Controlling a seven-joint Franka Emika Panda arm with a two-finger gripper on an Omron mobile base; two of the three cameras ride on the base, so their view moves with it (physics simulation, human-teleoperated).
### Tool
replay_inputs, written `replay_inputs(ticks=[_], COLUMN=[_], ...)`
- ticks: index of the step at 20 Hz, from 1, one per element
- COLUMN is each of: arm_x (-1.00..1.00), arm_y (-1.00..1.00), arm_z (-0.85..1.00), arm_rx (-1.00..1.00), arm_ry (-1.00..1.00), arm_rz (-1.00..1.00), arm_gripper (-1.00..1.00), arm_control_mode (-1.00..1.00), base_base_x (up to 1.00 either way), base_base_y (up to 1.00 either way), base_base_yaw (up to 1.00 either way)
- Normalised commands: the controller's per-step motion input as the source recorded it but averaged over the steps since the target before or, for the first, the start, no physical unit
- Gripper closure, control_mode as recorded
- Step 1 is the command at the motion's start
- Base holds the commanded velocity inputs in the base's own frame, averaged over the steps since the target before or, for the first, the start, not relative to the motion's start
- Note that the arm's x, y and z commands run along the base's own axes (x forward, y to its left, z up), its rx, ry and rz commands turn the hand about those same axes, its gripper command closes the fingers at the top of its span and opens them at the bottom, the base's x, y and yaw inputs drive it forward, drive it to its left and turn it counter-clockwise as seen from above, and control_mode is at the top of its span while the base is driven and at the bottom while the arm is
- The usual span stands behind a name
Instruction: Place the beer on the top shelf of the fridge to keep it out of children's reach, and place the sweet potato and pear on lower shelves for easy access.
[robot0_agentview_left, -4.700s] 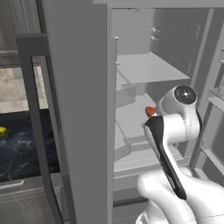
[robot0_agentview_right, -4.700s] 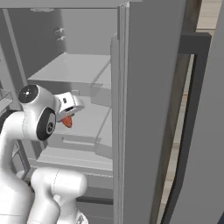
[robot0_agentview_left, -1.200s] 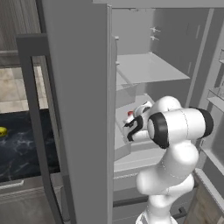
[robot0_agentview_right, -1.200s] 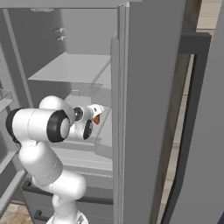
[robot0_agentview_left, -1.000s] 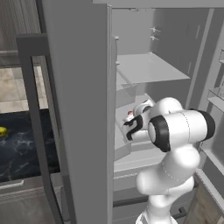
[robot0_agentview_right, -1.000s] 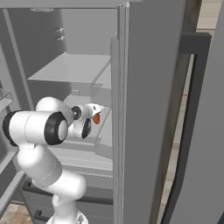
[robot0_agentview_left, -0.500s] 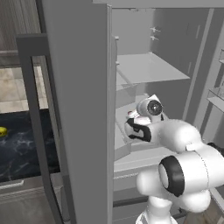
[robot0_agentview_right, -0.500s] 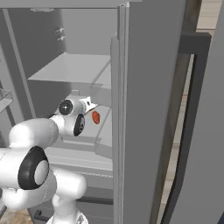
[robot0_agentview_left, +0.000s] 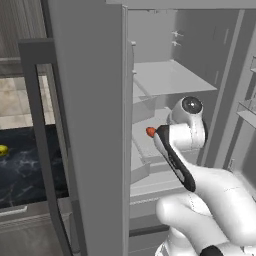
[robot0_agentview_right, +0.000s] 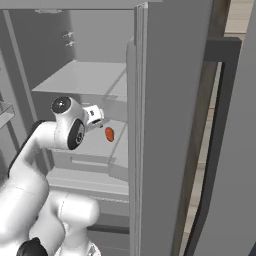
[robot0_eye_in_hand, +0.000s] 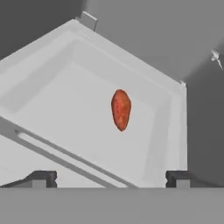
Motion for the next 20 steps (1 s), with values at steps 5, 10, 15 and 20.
replay_inputs(ticks=[5,10,15,20], arm_x=[-1.0,-0.99,-1.0,-0.96], arm_y=[0.0,0.0,0.0,0.0], arm_z=[-0.01,0.06,0.61,0.87], arm_rx=[0.0,0.0,0.04,0.02], arm_ry=[0.02,-0.06,-0.01,0.0], arm_rz=[0.03,0.03,0.03,0.05], arm_gripper=[-1.0,-1.0,-1.0,-1.0], arm_control_mode=[-1.0,-1.0,-1.0,-1.0], base_base_x=[0.0,0.0,0.0,0.0], base_base_y=[0.0,0.0,0.0,0.0], base_base_yaw=[0.0,0.0,0.0,0.0])
